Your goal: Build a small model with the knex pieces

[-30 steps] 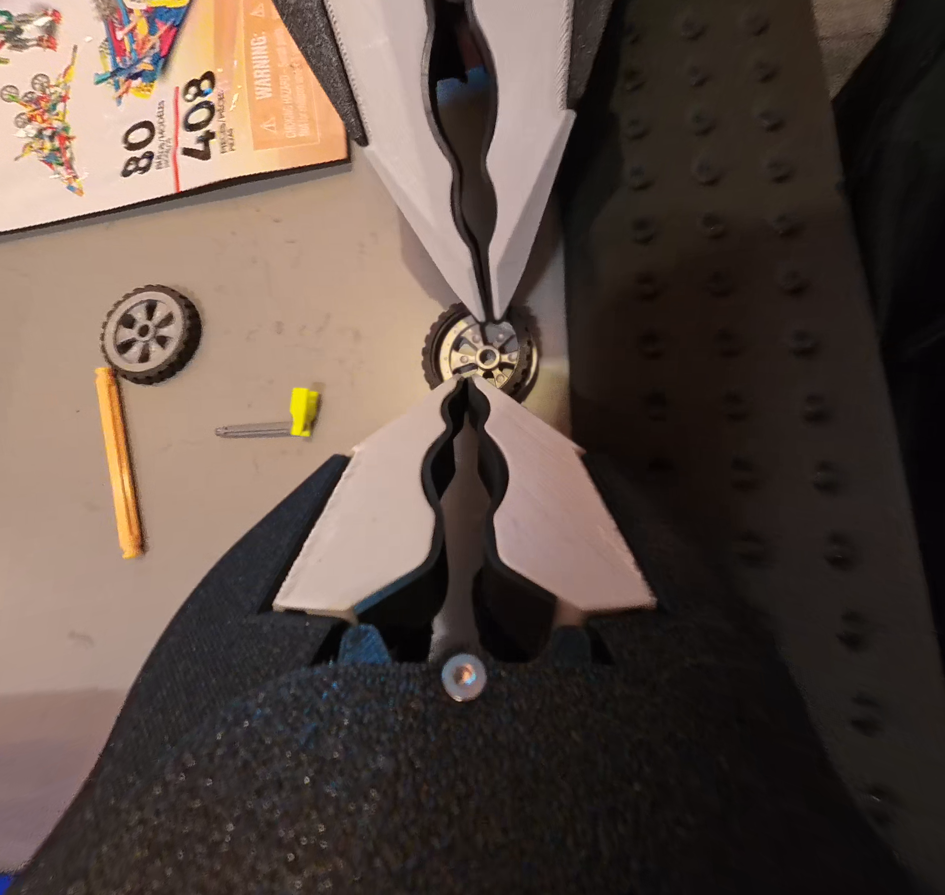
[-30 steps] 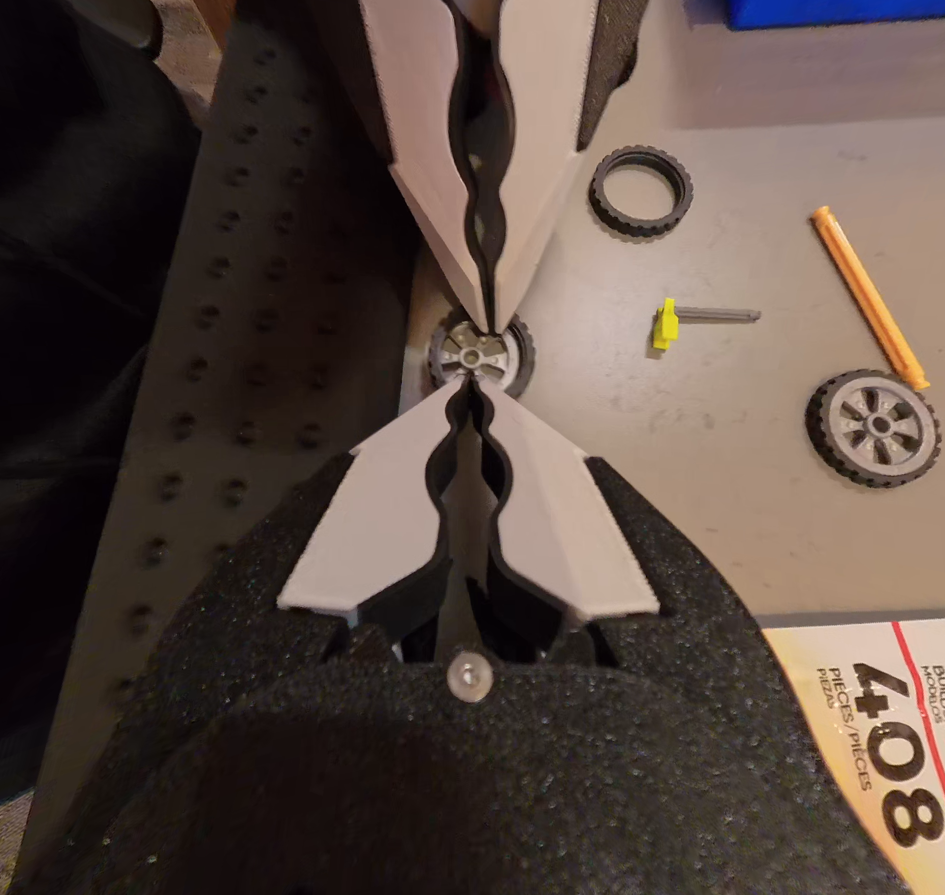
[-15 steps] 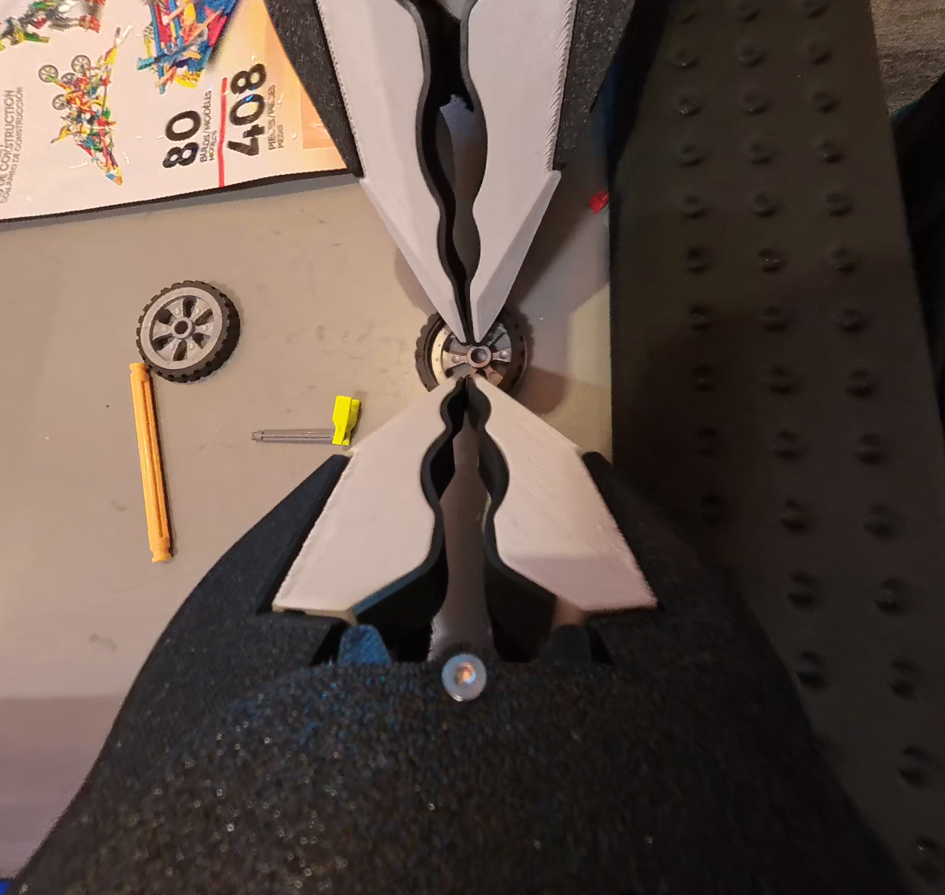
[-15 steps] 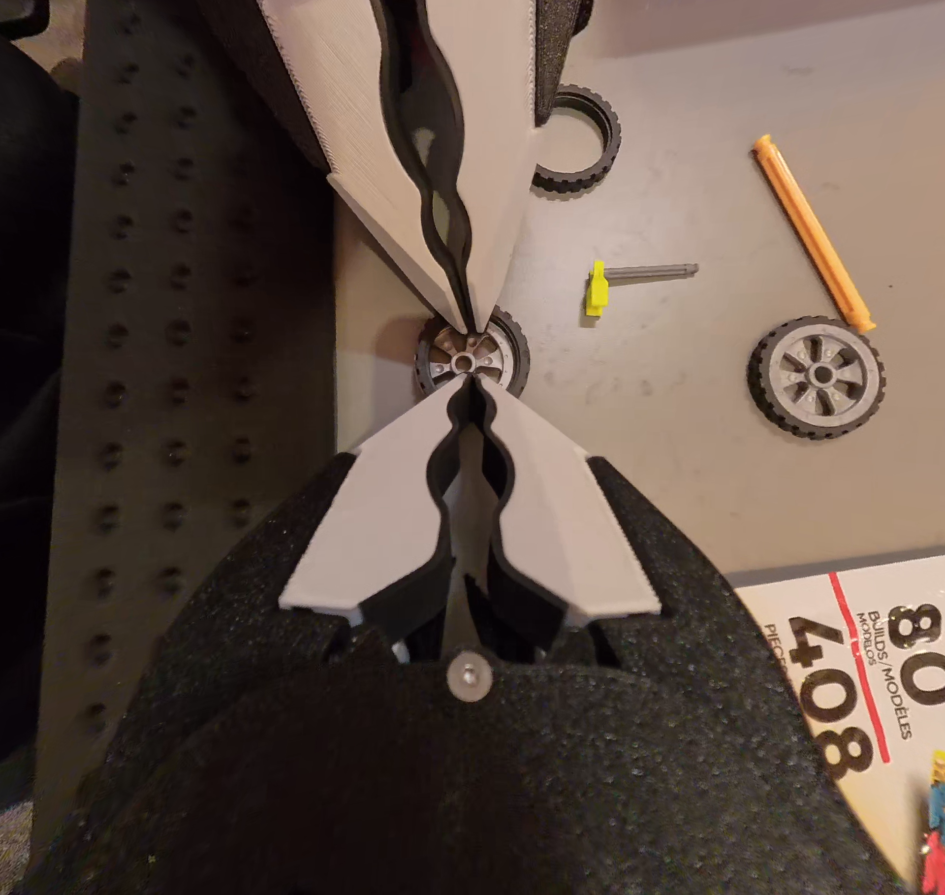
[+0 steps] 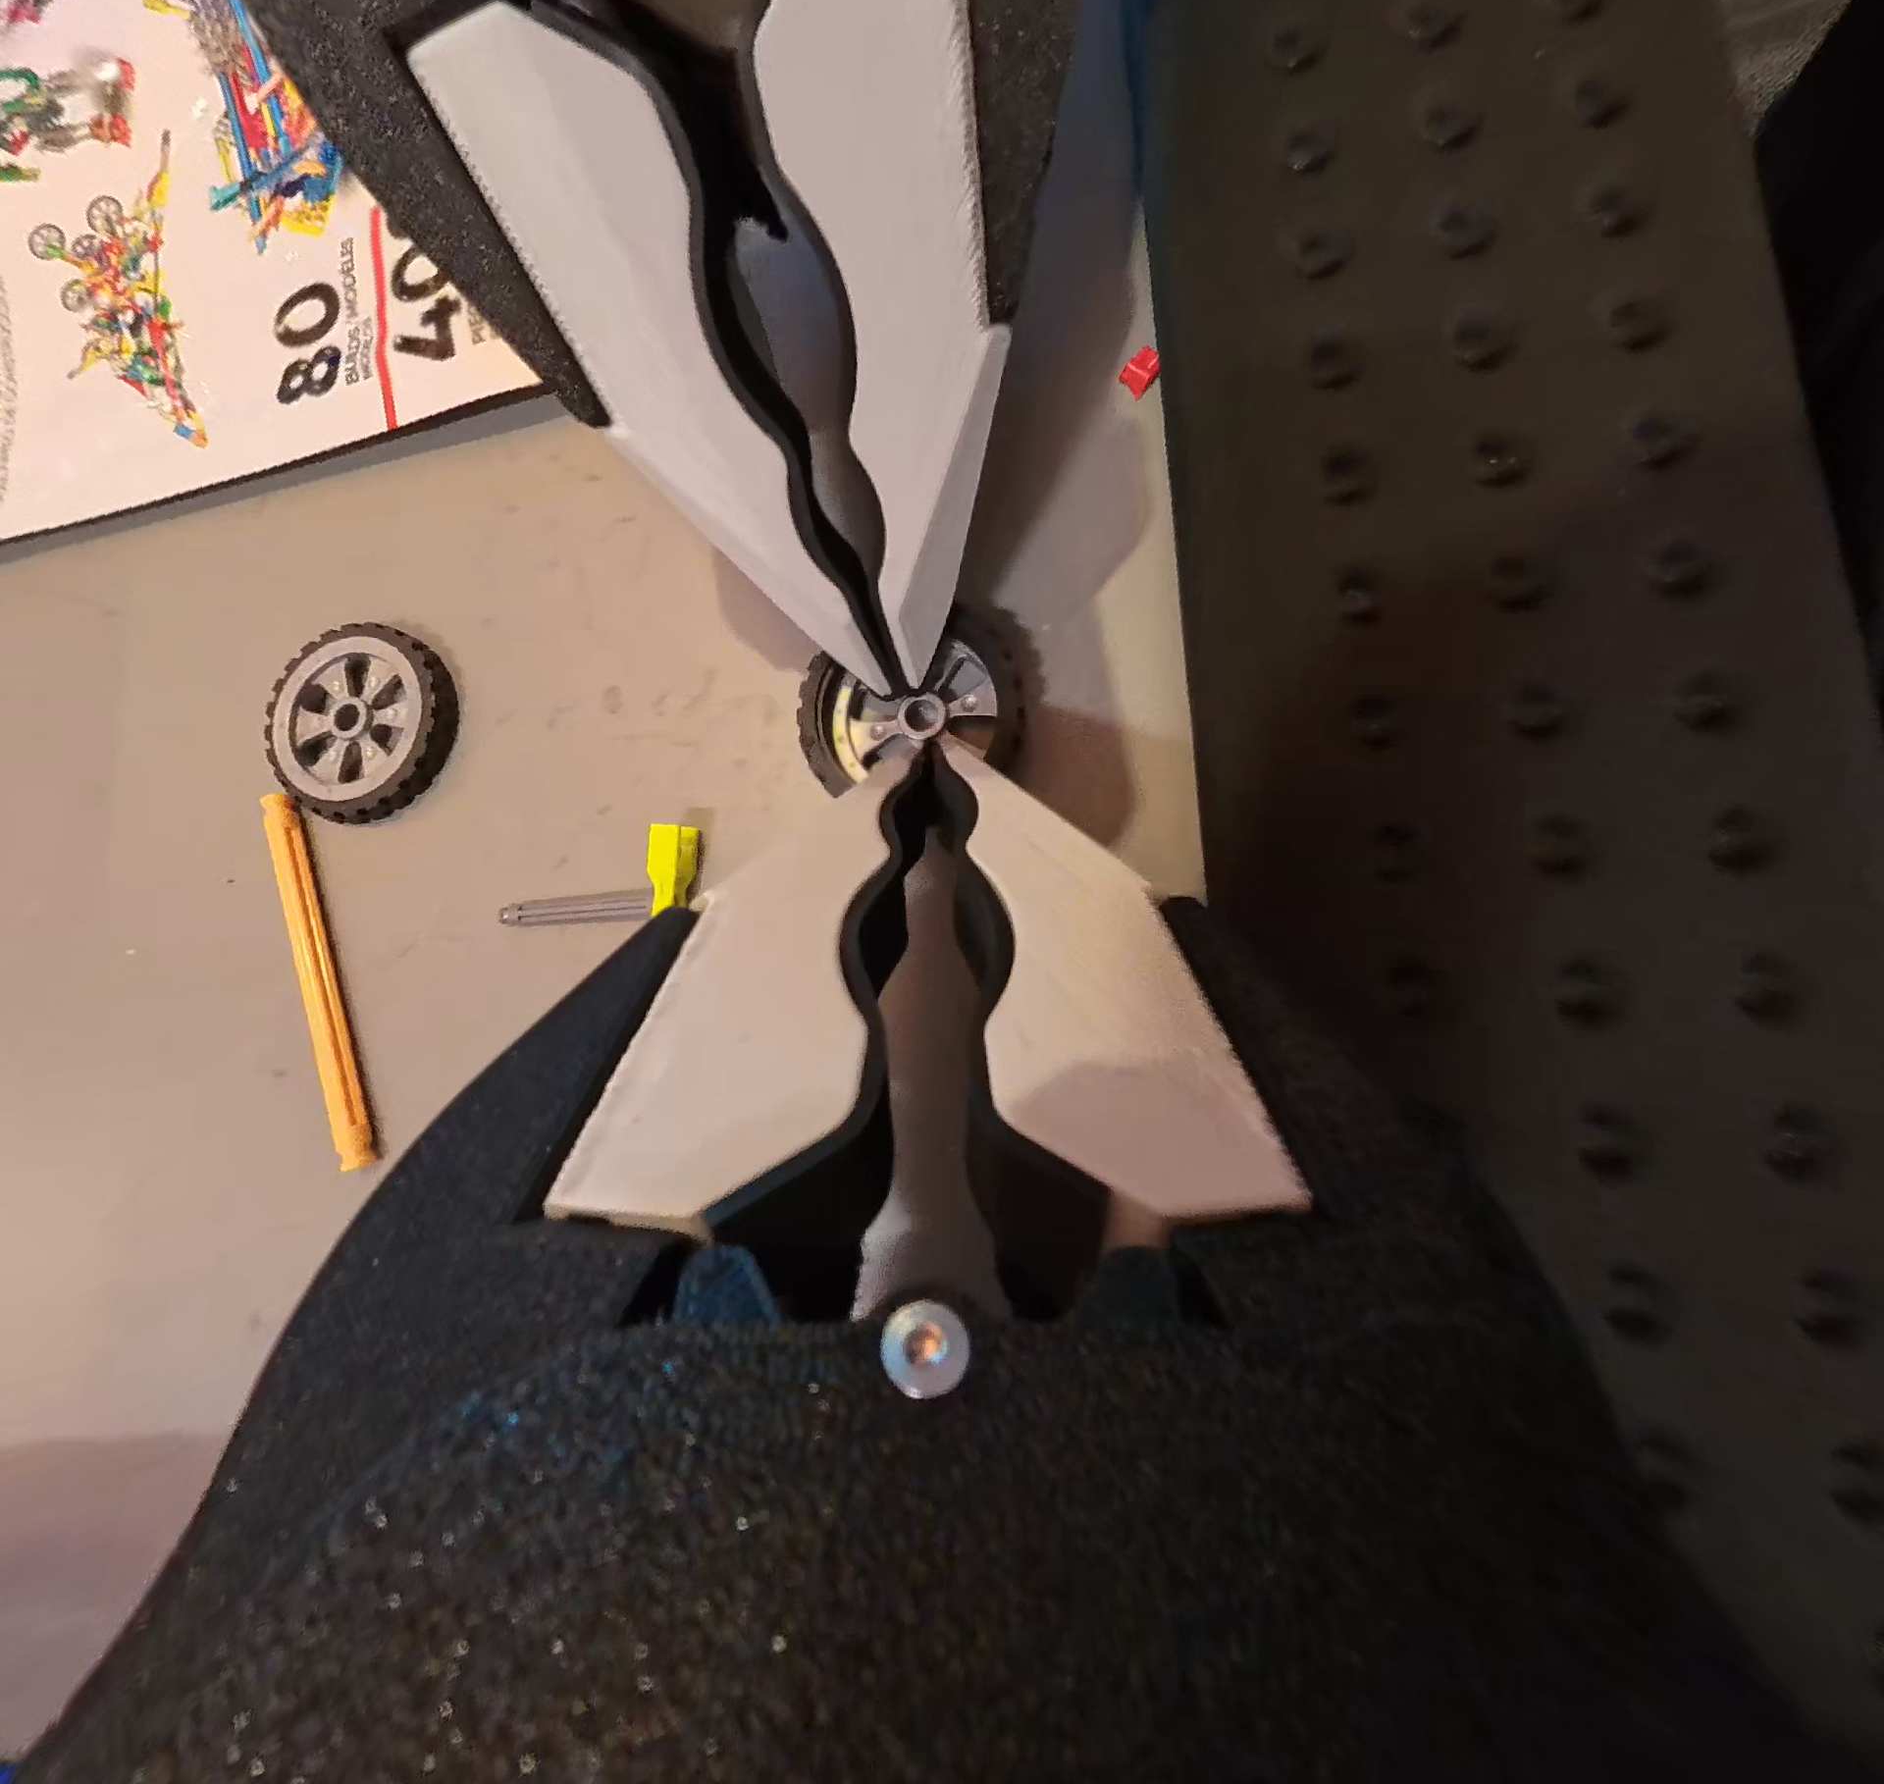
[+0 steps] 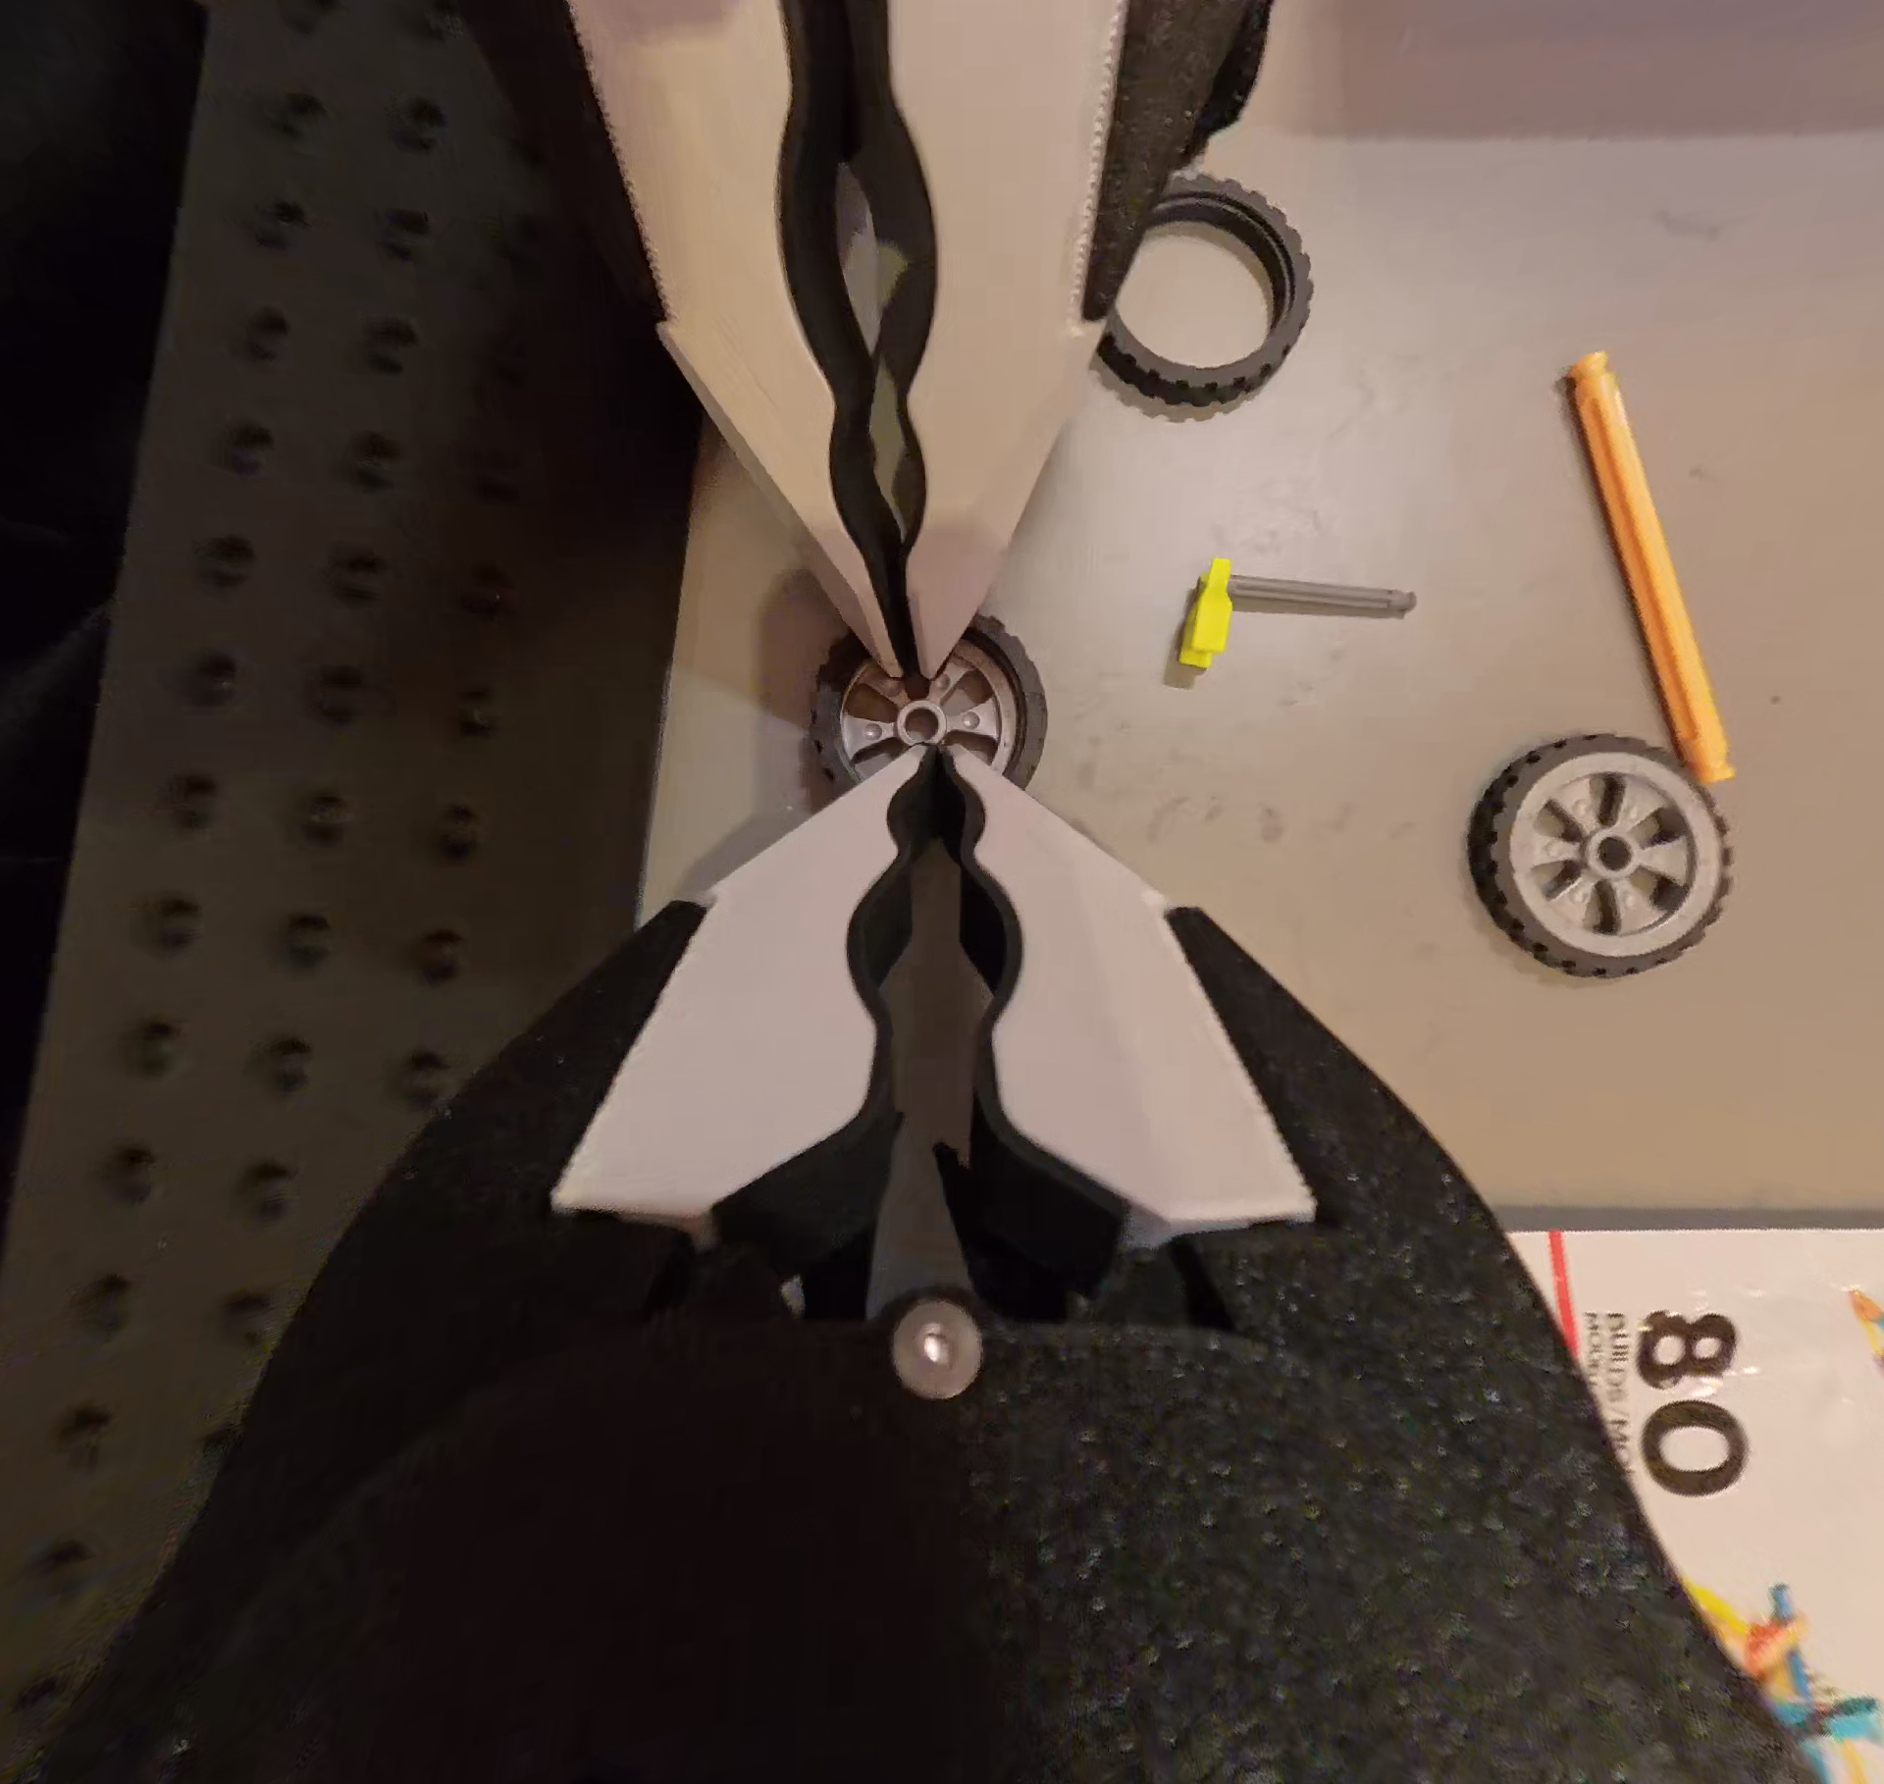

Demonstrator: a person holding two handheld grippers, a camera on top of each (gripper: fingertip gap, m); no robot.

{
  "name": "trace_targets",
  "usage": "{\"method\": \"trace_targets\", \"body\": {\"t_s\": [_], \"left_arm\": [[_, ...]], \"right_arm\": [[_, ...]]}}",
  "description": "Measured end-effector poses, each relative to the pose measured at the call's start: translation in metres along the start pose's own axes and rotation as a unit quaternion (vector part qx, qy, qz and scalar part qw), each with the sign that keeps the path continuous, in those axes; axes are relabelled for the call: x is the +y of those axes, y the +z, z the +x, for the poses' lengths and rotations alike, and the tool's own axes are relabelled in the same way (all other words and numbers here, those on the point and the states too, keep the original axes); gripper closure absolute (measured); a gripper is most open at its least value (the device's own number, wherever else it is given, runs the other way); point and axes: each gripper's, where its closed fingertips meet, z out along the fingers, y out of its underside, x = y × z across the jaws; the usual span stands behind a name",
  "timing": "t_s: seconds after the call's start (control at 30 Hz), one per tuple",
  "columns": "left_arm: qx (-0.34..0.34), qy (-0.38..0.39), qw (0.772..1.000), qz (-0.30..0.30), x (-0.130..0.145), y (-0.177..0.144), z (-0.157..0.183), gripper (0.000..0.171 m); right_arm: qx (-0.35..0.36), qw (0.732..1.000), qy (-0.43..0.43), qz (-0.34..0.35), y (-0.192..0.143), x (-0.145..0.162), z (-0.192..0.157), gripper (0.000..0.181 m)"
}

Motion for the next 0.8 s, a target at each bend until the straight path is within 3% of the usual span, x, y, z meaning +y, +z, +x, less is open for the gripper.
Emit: {"method": "trace_targets", "body": {"t_s": [0.2, 0.4, 0.5, 0.8], "left_arm": [[-0.037, 0.050, 0.998, -0.008, -0.001, 0.001, 0.001, 0.171], [-0.095, 0.121, 0.988, -0.013, -0.001, 0.000, 0.001, 0.171], [-0.105, 0.141, 0.984, -0.025, -0.003, 0.000, 0.002, 0.171], [-0.085, 0.134, 0.986, -0.044, -0.005, 0.004, 0.002, 0.171]], "right_arm": [[0.057, 0.995, -0.074, 0.034, -0.001, 0.001, -0.001, 0.180], [0.157, 0.971, -0.172, 0.050, -0.004, -0.001, 0.001, 0.181], [0.175, 0.967, -0.178, 0.048, -0.005, -0.002, 0.001, 0.181], [0.015, 0.996, -0.085, 0.008, -0.006, -0.001, -0.015, 0.173]]}}
